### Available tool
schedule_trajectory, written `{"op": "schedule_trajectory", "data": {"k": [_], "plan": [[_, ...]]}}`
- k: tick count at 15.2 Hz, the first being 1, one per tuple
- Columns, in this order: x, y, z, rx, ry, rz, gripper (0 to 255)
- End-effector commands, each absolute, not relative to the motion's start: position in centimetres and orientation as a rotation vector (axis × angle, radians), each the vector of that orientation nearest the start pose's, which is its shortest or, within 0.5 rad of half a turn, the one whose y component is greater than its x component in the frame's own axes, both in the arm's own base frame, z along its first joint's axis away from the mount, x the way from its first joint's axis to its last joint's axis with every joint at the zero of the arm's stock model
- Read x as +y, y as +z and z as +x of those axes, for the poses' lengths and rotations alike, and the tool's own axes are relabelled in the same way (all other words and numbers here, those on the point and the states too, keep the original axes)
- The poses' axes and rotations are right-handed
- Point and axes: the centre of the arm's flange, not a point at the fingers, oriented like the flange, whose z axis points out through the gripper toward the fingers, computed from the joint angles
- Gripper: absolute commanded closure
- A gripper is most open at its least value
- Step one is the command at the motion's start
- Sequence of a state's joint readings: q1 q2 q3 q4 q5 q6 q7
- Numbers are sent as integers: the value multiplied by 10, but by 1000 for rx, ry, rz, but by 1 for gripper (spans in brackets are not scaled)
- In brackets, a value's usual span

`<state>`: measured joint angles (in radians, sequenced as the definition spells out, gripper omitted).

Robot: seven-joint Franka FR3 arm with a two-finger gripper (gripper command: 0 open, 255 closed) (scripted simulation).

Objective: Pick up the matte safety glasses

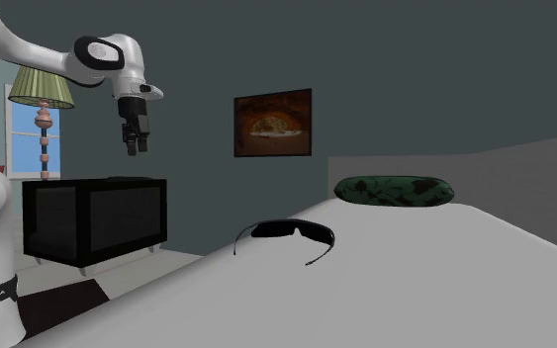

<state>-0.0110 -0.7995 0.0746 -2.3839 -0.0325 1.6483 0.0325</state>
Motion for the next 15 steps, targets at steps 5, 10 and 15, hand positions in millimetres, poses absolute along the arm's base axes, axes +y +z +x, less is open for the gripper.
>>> {"op": "schedule_trajectory", "data": {"k": [5,10,15], "plan": [[-26,570,326,-28,-114,-3207,0],[-87,547,347,-40,-125,-3185,0],[-148,523,369,-51,-135,-3164,0]]}}
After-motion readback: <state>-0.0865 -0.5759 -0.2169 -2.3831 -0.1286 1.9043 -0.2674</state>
